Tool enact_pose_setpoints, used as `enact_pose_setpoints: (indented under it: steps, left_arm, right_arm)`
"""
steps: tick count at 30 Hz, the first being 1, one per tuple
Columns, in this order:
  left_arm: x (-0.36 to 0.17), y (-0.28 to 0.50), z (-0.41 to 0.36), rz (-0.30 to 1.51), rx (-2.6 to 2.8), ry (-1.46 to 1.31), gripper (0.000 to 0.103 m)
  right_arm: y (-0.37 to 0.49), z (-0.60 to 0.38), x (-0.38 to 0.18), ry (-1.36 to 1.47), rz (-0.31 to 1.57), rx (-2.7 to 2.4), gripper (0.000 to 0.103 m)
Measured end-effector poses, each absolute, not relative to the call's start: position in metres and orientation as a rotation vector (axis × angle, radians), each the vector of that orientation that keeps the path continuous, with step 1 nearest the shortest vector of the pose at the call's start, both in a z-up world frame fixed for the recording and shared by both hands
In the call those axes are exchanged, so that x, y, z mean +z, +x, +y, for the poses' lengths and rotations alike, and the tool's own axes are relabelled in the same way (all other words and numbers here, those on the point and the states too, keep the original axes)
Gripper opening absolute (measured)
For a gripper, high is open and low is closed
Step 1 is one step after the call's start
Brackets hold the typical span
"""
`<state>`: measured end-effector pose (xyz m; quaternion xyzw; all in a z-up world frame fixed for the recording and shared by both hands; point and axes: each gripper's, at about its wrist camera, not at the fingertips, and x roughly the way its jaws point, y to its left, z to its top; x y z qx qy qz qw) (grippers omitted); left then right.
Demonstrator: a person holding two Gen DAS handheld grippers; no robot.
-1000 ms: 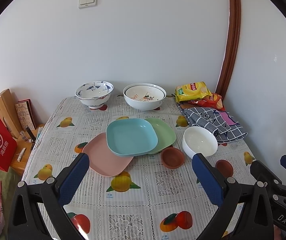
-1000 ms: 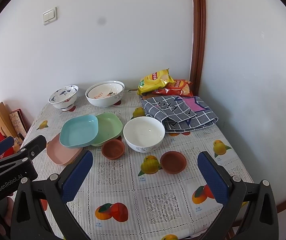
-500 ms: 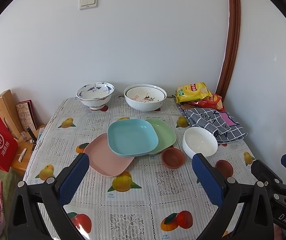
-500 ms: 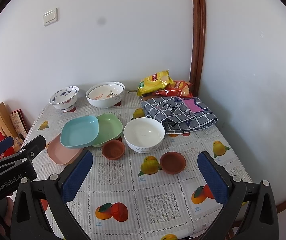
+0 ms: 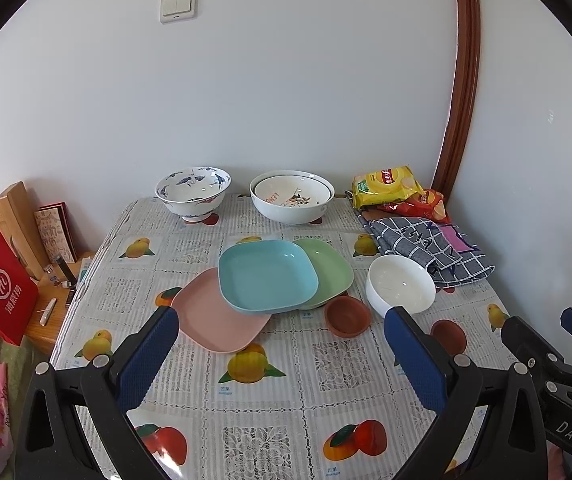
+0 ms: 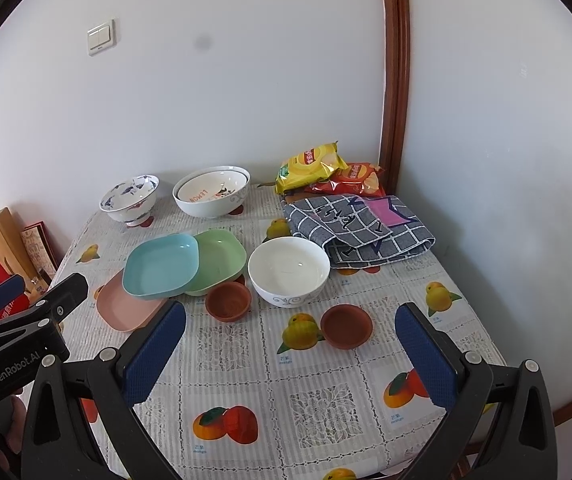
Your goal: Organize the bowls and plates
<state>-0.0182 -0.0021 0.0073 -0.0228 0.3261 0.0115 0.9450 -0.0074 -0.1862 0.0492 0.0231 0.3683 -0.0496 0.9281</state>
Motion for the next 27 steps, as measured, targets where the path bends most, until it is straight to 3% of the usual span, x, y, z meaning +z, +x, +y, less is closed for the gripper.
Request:
enact_pose_setpoints:
  steps: [27]
  left_arm:
    - [-0.001,0.000,0.004,0.706,0.025,-0.057,0.103]
  right_arm:
    - [0.000,-0.191,0.043,0.069,0.747,-0.093,0.103]
